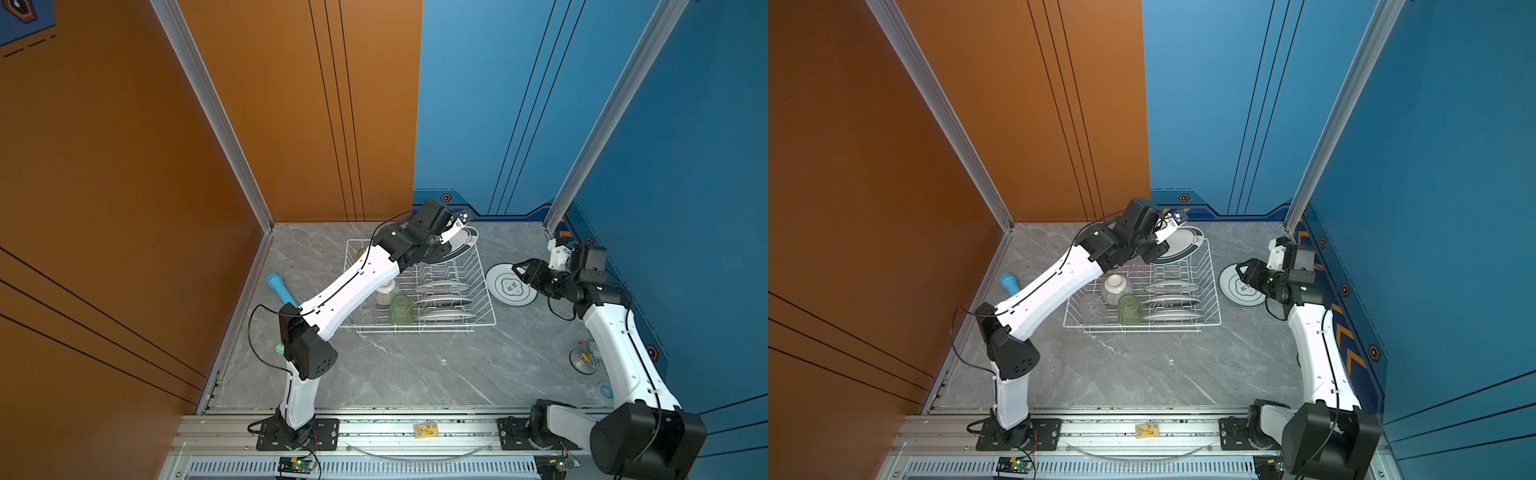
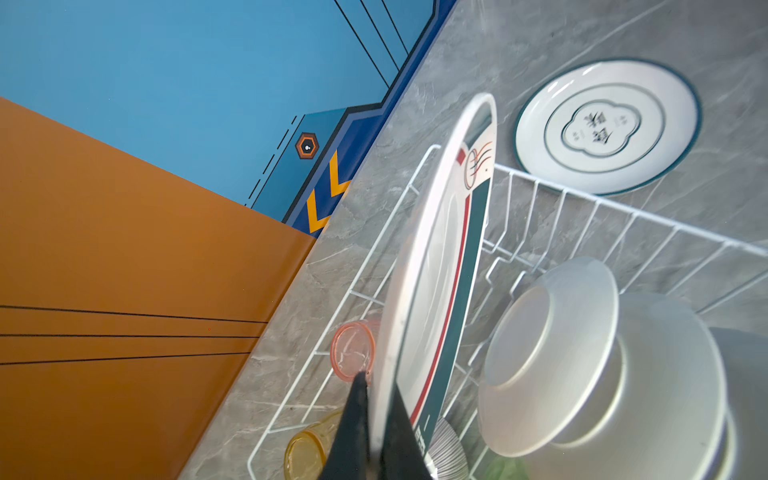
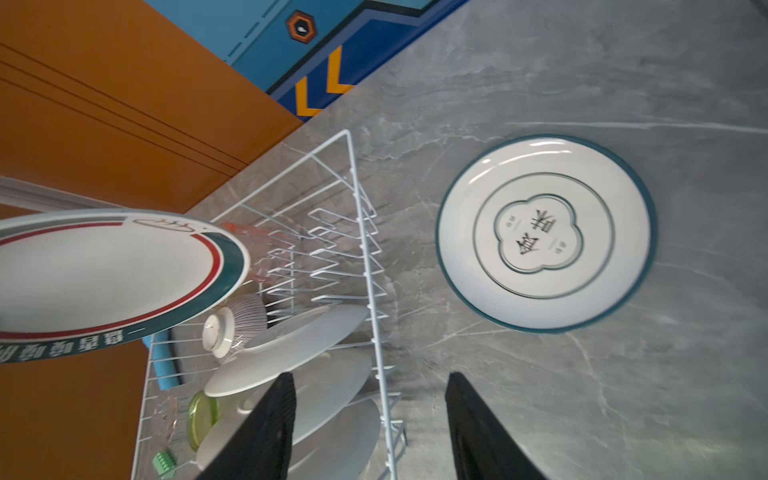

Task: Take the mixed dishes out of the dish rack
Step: 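Lift the red-and-teal-rimmed plate out and bring it toward the right gripper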

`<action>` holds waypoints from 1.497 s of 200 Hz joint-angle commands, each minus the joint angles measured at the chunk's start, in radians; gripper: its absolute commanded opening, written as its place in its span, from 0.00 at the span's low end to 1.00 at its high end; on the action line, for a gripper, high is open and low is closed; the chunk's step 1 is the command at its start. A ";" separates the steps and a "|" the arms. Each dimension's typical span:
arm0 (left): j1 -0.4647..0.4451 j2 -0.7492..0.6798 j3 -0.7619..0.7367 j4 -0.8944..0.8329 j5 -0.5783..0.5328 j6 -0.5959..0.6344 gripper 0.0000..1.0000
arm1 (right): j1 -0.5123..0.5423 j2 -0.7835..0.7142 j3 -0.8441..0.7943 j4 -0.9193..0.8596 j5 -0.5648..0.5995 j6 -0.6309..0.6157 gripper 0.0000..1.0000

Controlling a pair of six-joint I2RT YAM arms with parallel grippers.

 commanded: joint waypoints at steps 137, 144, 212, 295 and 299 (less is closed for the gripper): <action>0.274 -0.184 -0.308 0.501 0.924 -0.796 0.00 | 0.152 0.035 -0.120 0.622 -0.354 0.371 0.54; 0.275 -0.185 -0.321 0.524 0.936 -0.813 0.00 | 0.152 0.039 -0.121 0.626 -0.350 0.375 0.54; 0.280 -0.178 -0.375 0.611 0.978 -0.873 0.00 | 0.154 0.056 -0.128 0.707 -0.348 0.432 0.47; 0.267 -0.141 -0.389 0.654 1.003 -0.917 0.00 | 0.162 0.079 -0.130 0.854 -0.349 0.534 0.24; 0.266 -0.139 -0.388 0.656 1.004 -0.918 0.00 | 0.163 0.080 -0.130 0.856 -0.348 0.537 0.22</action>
